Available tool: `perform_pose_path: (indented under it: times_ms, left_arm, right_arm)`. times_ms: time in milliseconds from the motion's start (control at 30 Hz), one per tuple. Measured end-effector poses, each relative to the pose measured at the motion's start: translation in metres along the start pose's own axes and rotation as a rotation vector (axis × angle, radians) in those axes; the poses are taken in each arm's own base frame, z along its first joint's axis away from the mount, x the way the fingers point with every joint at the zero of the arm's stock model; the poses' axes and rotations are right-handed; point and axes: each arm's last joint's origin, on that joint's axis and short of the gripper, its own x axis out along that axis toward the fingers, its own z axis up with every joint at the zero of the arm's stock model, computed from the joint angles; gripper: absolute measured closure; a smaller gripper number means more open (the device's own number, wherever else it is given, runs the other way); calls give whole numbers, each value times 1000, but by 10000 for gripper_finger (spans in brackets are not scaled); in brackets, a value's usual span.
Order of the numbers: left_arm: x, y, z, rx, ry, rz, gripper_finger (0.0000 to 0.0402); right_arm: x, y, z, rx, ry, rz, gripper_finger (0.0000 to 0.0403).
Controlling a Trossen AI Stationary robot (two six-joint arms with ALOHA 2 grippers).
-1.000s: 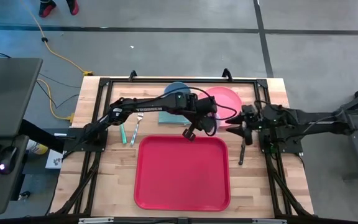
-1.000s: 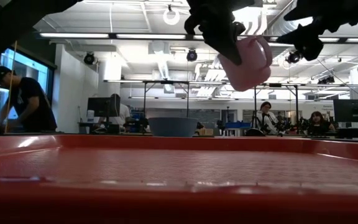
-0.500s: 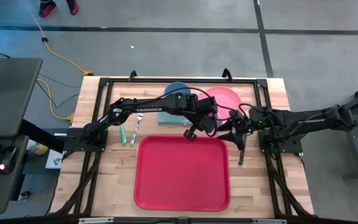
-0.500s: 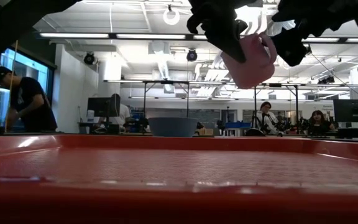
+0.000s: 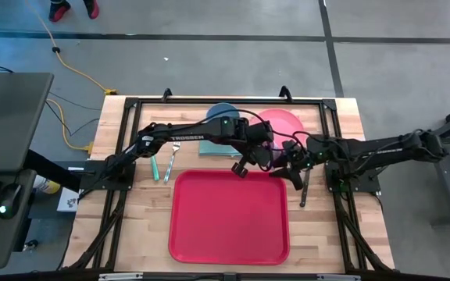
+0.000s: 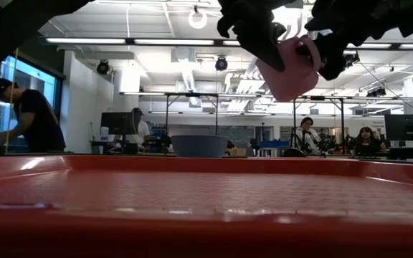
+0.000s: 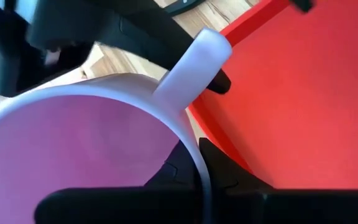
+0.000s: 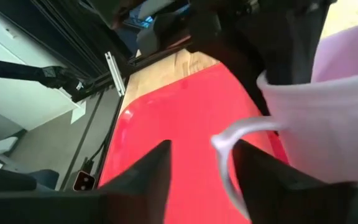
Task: Set up tray
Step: Put the purple mug in the top right of the tray
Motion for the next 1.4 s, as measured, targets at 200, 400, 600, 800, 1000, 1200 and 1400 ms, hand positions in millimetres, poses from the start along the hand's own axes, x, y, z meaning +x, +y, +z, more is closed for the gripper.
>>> perform_pose_path:
  times_ms: [200, 400, 600, 800, 1000, 1200, 1400]
  left_arm:
    - [0, -1, 1, 1, -12, -10, 369]
    - [0, 0, 1, 1, -22, -9, 359]
    - [0, 0, 1, -1, -20, -1, 303]
    - [-7, 2, 3, 32, -20, 34, 254]
    - [-35, 6, 8, 91, -24, 155, 178]
    - [-74, 9, 7, 56, 49, 307, 103]
    - [-115, -1, -3, -6, 162, 368, 82]
  right_arm:
    - [-1, 1, 0, -35, 9, 23, 384]
    - [-2, 1, 1, -34, 2, 23, 392]
    - [-3, 2, 1, -51, 0, 29, 399]
    - [-3, 2, 1, -47, 2, 30, 400]
    - [-4, 1, 1, -50, -3, 12, 402]
    - [-4, 2, -1, -36, 11, 9, 402]
    - [-3, 12, -6, -45, -2, -18, 403]
